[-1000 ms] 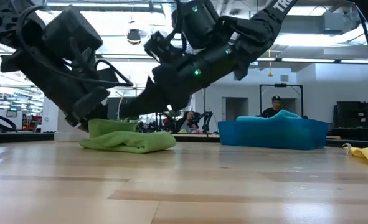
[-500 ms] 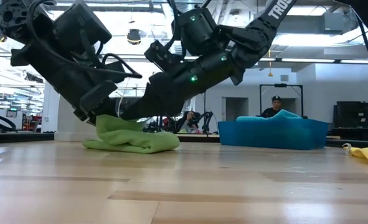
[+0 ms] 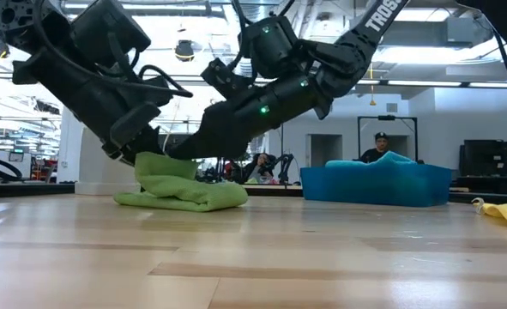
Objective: Fold microfiber towels
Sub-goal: Fold the green microfiber towel
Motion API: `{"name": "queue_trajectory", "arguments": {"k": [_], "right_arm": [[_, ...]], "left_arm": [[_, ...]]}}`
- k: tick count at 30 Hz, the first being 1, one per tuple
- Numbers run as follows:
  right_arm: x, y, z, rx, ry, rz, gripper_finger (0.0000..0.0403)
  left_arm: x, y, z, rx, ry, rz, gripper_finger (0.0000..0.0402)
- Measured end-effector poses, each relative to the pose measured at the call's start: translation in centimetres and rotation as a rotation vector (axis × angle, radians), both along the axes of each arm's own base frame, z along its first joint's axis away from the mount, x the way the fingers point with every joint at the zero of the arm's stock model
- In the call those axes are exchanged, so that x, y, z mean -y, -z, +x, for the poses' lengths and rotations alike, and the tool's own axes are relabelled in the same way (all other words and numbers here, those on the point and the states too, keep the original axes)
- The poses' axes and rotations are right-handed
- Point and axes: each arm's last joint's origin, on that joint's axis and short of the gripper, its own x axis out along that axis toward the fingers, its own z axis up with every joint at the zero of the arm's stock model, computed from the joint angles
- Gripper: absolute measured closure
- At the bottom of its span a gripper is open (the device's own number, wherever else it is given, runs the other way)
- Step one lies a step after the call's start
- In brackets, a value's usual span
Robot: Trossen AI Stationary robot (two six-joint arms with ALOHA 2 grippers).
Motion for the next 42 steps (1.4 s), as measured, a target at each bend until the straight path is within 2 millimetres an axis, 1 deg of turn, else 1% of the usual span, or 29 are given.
{"name": "queue_trajectory", "arguments": {"k": [2,5,7,10,12,14,16,17,20,24,28,31,36,42], "right_arm": [[0.0,-1.0,-0.3,-0.004,-0.005,-0.01,0.0271],[-0.1,-3.7,-0.7,0.031,-0.009,-0.009,0.0271],[-0.3,-4.4,-1.0,0.012,-0.016,-0.009,0.0271],[-1.0,-3.8,-1.4,-0.058,-0.025,0.005,0.0271],[-1.6,-3.4,-1.4,-0.073,-0.028,0.026,0.0271],[-2.2,-1.8,-1.0,-0.081,-0.034,0.035,0.0271],[-2.6,0.4,-1.2,-0.151,-0.043,0.031,0.0271],[-2.8,0.8,-0.8,-0.136,-0.046,0.032,0.0271],[-2.9,0.9,-0.1,-0.096,-0.046,0.036,0.0271],[-2.7,2.2,0.2,-0.14,-0.038,0.027,0.0271],[-2.3,1.0,0.9,-0.082,-0.031,0.026,0.0271],[-1.7,1.3,0.9,-0.105,-0.019,0.026,0.0271],[-1.2,0.9,1.2,-0.097,-0.011,0.028,0.0271],[-0.9,0.6,1.4,-0.074,-0.004,0.027,0.0271]], "left_arm": [[-0.1,0.0,-0.3,-0.024,-0.011,0.016,0.0401],[-0.2,0.0,-0.5,-0.035,-0.022,0.025,0.0401],[-0.2,0.0,-0.5,-0.031,-0.022,0.021,0.0401],[-0.2,0.1,-0.6,-0.033,-0.02,0.019,0.0401],[-0.2,0.1,-0.6,-0.032,-0.02,0.018,0.0401],[-0.2,0.1,-0.6,-0.032,-0.02,0.018,0.0402],[-0.2,0.1,-0.6,-0.032,-0.02,0.018,0.0401],[-0.2,0.1,-0.6,-0.031,-0.02,0.018,0.0401],[-0.1,0.1,-0.5,-0.026,-0.015,0.008,0.0401],[-0.1,0.1,-0.5,-0.025,-0.009,-0.004,0.0401],[0.0,0.0,-0.4,-0.018,0.003,-0.014,0.0401],[0.0,-0.1,-0.3,-0.011,0.016,-0.018,0.0402],[0.1,-0.5,0.1,-0.02,0.044,0.008,0.0402],[-0.5,-2.1,0.4,-0.041,0.049,0.048,0.0401]]}}
